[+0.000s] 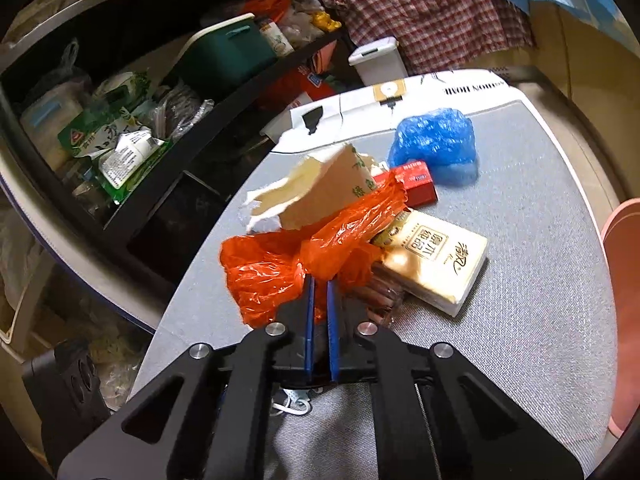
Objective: Collect trash
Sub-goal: 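Close the left tool on the blue face mask while the right tool grasps the red plastic bag, then carry the mask in the left tool and the bag in the right tool over the pink bucket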
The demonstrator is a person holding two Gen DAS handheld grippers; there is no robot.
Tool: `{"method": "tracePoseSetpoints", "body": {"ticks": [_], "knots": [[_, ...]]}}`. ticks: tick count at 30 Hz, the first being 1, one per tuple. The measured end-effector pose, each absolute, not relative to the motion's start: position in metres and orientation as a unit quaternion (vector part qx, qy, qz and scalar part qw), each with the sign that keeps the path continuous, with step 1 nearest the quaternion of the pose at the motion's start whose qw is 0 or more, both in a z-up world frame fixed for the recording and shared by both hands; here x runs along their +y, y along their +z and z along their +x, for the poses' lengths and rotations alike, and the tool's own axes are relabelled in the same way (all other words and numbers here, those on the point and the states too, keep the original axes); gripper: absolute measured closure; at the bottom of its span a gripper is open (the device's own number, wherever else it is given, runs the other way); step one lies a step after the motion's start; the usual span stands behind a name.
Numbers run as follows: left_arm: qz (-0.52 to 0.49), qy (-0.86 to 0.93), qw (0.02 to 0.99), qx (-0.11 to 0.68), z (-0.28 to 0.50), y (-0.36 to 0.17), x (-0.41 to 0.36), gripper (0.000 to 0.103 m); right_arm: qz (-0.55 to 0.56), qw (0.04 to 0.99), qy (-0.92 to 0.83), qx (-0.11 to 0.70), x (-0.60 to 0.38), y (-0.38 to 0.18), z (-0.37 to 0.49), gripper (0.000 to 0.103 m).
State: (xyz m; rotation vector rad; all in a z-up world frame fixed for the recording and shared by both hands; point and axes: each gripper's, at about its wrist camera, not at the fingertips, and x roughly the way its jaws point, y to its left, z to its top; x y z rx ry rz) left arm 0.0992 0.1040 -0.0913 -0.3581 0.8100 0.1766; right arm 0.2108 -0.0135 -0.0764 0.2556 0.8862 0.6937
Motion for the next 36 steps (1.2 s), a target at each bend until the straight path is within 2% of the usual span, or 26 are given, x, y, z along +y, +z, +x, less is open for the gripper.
{"method": "tracePoseSetpoints", "body": {"ticks": [13, 36], "knots": [[-0.15, 0.099, 0.917, 0.357, 0.077, -0.059, 0.103, 0.099, 0.096, 0.87, 0.322, 0.36, -0.032, -0.031, 0.179, 0.1], [-0.102, 0.069, 0.947, 0.295, 0.035, 0.0, 0.07, 0.099, 0.045, 0.914, 0.25, 0.317, -0.116, 0.036, 0.128, 0.1]]}}
